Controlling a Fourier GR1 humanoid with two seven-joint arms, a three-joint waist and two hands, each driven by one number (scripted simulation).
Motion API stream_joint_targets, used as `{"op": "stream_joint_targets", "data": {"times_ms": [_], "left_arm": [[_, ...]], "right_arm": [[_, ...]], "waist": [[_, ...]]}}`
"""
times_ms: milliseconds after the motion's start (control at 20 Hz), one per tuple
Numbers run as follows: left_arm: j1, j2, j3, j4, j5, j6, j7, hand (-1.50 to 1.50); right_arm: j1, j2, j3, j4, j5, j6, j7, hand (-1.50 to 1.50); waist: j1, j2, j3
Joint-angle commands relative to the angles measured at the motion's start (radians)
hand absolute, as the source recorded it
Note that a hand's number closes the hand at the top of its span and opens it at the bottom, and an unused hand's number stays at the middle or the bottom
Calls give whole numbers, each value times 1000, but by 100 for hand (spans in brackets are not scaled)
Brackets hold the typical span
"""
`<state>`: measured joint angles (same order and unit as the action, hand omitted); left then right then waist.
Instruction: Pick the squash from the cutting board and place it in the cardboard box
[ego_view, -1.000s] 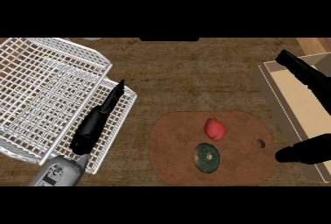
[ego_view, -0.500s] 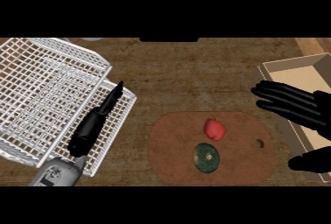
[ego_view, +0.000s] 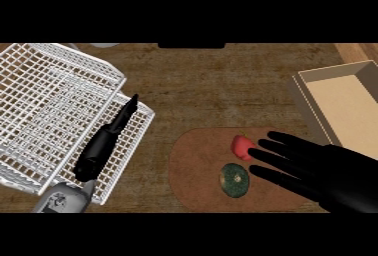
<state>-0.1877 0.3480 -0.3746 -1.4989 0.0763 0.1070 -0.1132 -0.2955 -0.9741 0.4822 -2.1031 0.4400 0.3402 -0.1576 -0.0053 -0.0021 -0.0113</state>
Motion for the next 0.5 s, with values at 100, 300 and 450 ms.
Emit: {"op": "stream_joint_targets", "data": {"times_ms": [100, 300, 450], "left_arm": [[-20, 120, 119, -14, 12, -55, -20, 0], [-55, 110, 132, 15, -6, -71, -9, 0], [-38, 70, 119, -35, -20, -41, 29, 0]], "right_arm": [[35, 53, 148, -143, 152, 84, 257, -150], [38, 133, 216, -124, 209, 124, 342, -150], [62, 182, 246, -181, 212, 177, 418, -150]], "waist": [[6, -4, 9], [7, 1, 10], [4, -1, 10]]}}
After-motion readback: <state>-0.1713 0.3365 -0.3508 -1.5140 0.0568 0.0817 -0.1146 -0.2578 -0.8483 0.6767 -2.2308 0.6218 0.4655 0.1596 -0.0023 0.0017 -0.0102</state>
